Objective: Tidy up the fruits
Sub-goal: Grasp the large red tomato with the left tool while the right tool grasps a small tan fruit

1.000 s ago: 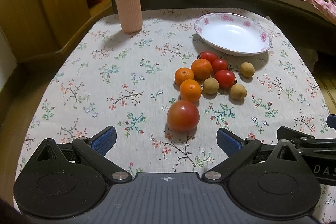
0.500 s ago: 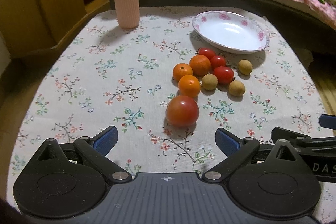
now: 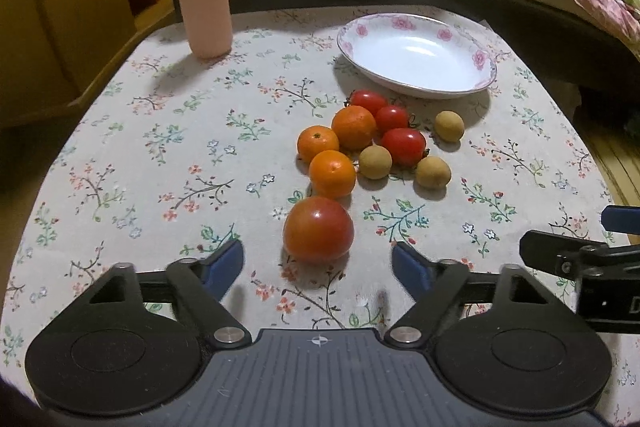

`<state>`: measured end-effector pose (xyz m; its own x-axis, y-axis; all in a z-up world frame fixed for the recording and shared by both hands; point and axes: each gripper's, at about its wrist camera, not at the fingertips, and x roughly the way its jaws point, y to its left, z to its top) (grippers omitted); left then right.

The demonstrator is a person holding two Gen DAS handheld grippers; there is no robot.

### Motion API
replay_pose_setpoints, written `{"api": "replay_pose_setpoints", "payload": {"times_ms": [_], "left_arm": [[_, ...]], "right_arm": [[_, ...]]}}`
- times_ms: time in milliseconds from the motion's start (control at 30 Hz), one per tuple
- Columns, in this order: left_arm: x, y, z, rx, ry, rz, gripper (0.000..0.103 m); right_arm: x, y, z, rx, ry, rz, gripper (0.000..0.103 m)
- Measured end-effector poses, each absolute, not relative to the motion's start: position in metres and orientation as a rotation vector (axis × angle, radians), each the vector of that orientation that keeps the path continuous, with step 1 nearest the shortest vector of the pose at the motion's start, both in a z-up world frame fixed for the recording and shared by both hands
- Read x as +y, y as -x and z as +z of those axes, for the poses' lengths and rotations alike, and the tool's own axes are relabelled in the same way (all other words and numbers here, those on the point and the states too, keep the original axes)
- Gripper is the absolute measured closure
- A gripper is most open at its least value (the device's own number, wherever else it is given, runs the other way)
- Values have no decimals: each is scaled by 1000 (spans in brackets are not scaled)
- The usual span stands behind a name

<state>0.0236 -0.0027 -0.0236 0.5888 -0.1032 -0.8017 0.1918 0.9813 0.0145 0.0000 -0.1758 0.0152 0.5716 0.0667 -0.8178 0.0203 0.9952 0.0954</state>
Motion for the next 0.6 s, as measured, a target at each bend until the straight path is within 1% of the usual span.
{"api": "replay_pose_setpoints", "payload": {"times_ms": [33,333,433,500,567,600], "left_arm": [[-3,-26,-24,930,-103,-175,25],[-9,-44,-37,963,-94,-203,40],[-11,-47,-41,967,-111,-199,43],[-12,-46,-42,960,-118,-199,43],[-13,-46,-43,955,-122,-200,42],[-13,-47,-44,952,-121,-199,42]], "right_arm": [[-177,-2,15,965,-99,29,6],[-175,-16,13,969,-81,66,12],[-174,-25,10,978,-89,94,19],[-174,-29,8,977,-87,109,23],[-173,-34,6,978,-77,122,29],[-173,-37,4,982,-76,129,31]]}}
